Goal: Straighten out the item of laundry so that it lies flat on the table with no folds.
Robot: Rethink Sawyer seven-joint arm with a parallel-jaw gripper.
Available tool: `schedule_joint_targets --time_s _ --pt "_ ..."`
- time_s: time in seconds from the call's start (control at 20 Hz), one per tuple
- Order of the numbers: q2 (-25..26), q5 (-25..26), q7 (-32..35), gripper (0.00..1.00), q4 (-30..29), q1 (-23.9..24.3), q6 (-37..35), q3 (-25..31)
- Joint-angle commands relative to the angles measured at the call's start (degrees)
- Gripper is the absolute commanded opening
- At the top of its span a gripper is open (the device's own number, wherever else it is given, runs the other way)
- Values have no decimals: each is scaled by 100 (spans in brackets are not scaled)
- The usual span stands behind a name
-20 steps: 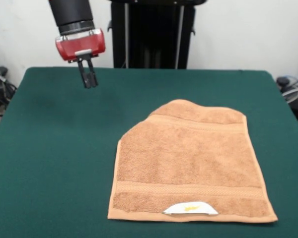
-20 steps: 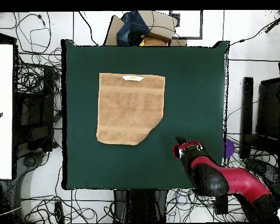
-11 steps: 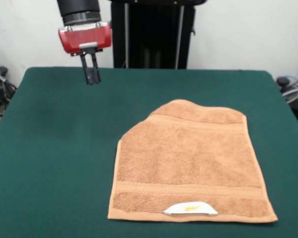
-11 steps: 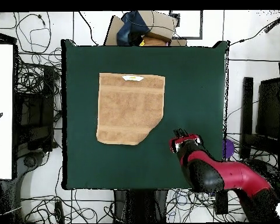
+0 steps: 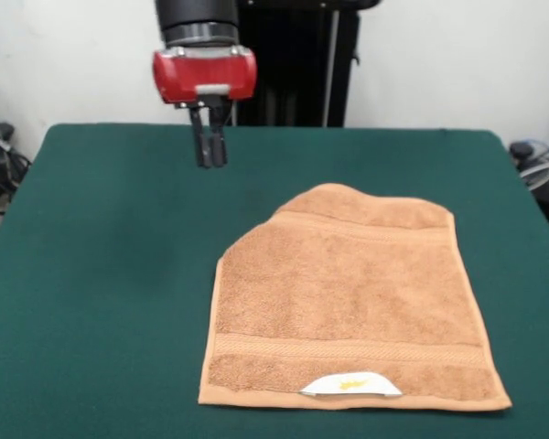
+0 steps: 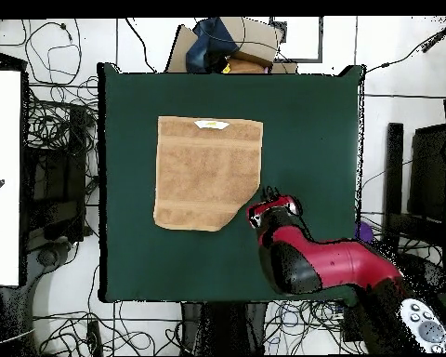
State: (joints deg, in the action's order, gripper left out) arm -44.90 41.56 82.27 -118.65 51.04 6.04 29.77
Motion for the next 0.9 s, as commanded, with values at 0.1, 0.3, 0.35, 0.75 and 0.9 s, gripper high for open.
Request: schedule_joint_targets --time_s 0.1,0.3,0.35,0.75,0.9 --pt "587 -80 517 0 654 -1445 1366 -2168" --pt "783 -280 269 0 793 -1830 1894 -2694" --pt "791 -284 237 0 815 -1863 1972 -2753" --pt "744 175 355 0 938 -1899 1571 -2694" --pt "785 238 437 0 942 -1823 1256 -2548"
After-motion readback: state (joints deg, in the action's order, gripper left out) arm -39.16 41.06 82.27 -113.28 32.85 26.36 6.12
